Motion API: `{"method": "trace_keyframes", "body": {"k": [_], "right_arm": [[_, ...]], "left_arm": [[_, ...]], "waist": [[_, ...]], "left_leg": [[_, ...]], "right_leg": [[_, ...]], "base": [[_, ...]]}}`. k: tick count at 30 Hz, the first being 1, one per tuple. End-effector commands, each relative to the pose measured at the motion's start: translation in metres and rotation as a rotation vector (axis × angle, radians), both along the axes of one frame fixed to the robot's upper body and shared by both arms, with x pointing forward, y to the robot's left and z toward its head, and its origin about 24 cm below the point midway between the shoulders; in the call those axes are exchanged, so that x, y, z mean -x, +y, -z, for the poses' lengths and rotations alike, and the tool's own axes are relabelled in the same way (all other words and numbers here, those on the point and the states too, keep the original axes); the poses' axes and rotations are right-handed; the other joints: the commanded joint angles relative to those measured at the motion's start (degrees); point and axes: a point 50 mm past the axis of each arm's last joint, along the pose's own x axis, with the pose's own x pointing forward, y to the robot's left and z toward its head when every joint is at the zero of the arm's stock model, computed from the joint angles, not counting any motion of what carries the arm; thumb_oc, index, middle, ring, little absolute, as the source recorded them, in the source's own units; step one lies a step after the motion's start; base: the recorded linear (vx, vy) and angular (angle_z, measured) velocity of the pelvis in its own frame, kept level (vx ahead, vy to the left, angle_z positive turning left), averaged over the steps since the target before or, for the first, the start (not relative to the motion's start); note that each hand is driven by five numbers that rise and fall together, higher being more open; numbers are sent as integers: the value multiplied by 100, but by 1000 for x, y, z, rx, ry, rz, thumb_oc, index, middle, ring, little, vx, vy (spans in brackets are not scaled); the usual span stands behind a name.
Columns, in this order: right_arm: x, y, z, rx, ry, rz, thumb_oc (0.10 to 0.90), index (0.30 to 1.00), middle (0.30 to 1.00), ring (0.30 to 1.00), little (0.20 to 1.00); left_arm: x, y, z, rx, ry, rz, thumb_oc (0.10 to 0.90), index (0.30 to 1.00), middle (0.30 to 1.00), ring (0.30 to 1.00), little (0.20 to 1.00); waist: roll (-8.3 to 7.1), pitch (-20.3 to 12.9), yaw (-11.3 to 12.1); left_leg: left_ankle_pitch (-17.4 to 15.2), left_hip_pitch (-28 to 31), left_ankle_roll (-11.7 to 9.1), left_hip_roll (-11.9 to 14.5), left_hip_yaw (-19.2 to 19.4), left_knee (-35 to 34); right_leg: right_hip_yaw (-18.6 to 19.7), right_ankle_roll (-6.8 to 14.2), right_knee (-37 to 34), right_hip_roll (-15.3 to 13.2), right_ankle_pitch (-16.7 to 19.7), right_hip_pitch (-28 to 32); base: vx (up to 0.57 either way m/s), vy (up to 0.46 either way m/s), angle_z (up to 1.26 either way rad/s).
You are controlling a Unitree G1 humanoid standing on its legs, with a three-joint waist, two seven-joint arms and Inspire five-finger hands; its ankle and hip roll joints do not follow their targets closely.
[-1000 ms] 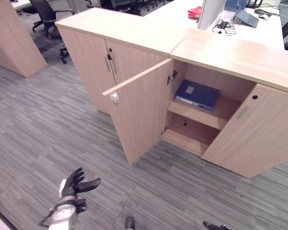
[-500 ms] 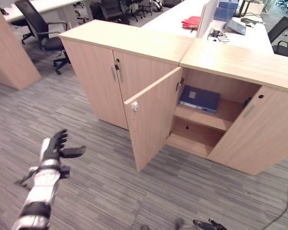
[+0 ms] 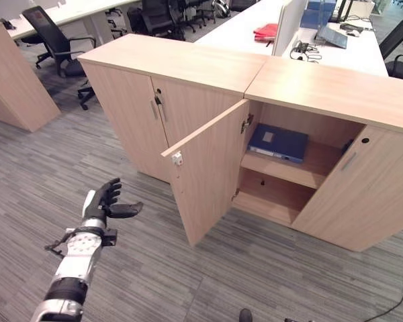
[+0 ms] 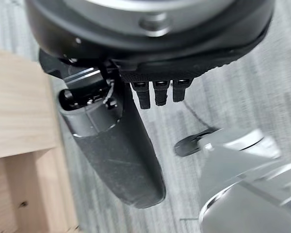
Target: Put the empty folder in the office cabinet
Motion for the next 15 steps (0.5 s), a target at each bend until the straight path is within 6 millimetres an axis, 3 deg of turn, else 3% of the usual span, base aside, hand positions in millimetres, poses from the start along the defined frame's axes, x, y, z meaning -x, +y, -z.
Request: {"method": "trace_keyframes", "body": {"k": [1, 7, 9, 12, 15], "right_arm": [[10, -4, 1, 11, 23, 16, 800, 900, 900, 900, 900], [16, -4, 1, 17, 46, -15, 800, 900, 900, 900, 900], [22, -5, 2, 20, 66, -13, 800, 900, 900, 900, 900], [24, -6, 2, 20, 74, -11, 800, 900, 900, 900, 900], [32, -5, 3, 11, 109, -11, 800, 900, 900, 900, 900]], "left_arm": [[-35, 3, -55, -80, -198, 23, 800, 900, 900, 900, 900], [-59, -15, -77, -126, -245, 89, 800, 900, 900, 900, 900], [-68, -37, -92, -164, -295, 191, 800, 900, 900, 900, 900], [-70, -44, -94, -167, -301, 221, 800, 900, 900, 900, 900], [-81, -77, -98, -113, -322, 333, 800, 900, 900, 900, 900]], "waist": [[-107, -362, -93], [-150, -406, -200], [-164, -405, -237], [-166, -402, -238], [-181, -408, -309]], "left_leg": [[-420, 32, -204, -19, -201, -15], [-473, 82, -212, 9, -121, -15], [-494, 102, -203, 15, -76, -15], [-499, 107, -201, 18, -63, -15], [-520, 132, -187, 20, -10, -15]], "right_leg": [[54, 549, 57, -251, -679, 294], [113, 564, 57, -235, -688, 307], [146, 577, 57, -232, -685, 297], [162, 578, 57, -228, -685, 300], [218, 588, 57, -220, -683, 294]], "base": [[0, 0, 0], [13, -9, -4], [2, -16, -20], [-1, -5, -7], [-2, -3, -1]]}}
